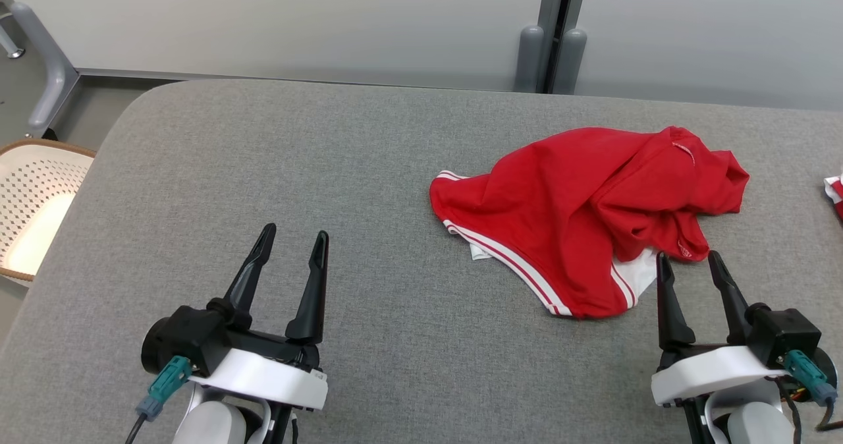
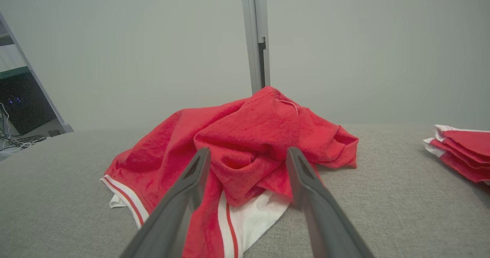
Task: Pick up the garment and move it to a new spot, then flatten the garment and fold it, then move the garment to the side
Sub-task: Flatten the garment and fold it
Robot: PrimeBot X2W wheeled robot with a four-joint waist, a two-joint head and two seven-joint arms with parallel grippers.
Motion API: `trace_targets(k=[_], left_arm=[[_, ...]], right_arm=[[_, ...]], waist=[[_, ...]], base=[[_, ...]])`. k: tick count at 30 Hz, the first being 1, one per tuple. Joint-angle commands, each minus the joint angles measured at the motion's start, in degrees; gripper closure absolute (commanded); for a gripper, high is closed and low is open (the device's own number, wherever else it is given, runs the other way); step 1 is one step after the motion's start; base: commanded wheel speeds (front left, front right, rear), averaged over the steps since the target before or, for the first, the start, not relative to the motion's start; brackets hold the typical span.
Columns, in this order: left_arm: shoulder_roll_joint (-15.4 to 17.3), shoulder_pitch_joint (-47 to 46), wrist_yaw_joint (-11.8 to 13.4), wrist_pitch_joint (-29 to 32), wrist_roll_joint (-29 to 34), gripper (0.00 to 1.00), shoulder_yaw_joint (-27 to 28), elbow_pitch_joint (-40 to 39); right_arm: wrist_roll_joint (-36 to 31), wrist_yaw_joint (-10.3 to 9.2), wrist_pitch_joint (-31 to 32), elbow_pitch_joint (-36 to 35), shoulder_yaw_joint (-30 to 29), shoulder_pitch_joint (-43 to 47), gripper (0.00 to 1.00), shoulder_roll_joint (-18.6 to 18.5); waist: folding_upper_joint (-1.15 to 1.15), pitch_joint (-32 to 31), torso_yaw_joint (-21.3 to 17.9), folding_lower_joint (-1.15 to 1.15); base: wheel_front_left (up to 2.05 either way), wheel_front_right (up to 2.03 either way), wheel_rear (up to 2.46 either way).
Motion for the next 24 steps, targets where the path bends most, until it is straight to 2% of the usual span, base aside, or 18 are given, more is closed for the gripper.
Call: trace_targets(k=[1, 18, 23, 24], left_arm=[[0.11, -0.24, -0.39, -0.07, 0.57, 0.00, 0.42, 0.16], [-0.10, -1.73, -0.91, -0.06, -1.50, 0.00, -2.56, 1.56], [-0.10, -2.73, -0.94, -0.07, -2.11, 0.00, -2.83, 1.64], [-0.10, -2.73, -0.94, -0.07, -2.18, 0.00, -2.79, 1.71]], right_arm=[[0.55, -0.02, -0.05, 0.55, 0.07, 0.19, 0.00, -0.04], [4.36, -0.01, 3.88, 18.45, -4.44, -8.70, 0.00, -0.07], [6.12, 0.00, 3.78, 23.27, -3.65, -11.69, 0.00, 0.01], [6.04, 0.00, 3.64, 24.11, -3.46, -12.10, 0.59, 0.08]], waist=[[0.00, -0.03, -0.02, 0.00], [0.00, 4.49, 3.99, 0.00], [0.00, 5.57, 4.81, 0.00], [0.00, 5.65, 4.85, 0.00]], base=[[0.00, 0.00, 0.00], [0.00, 0.00, 0.00], [0.00, 0.00, 0.00], [0.00, 0.00, 0.00]])
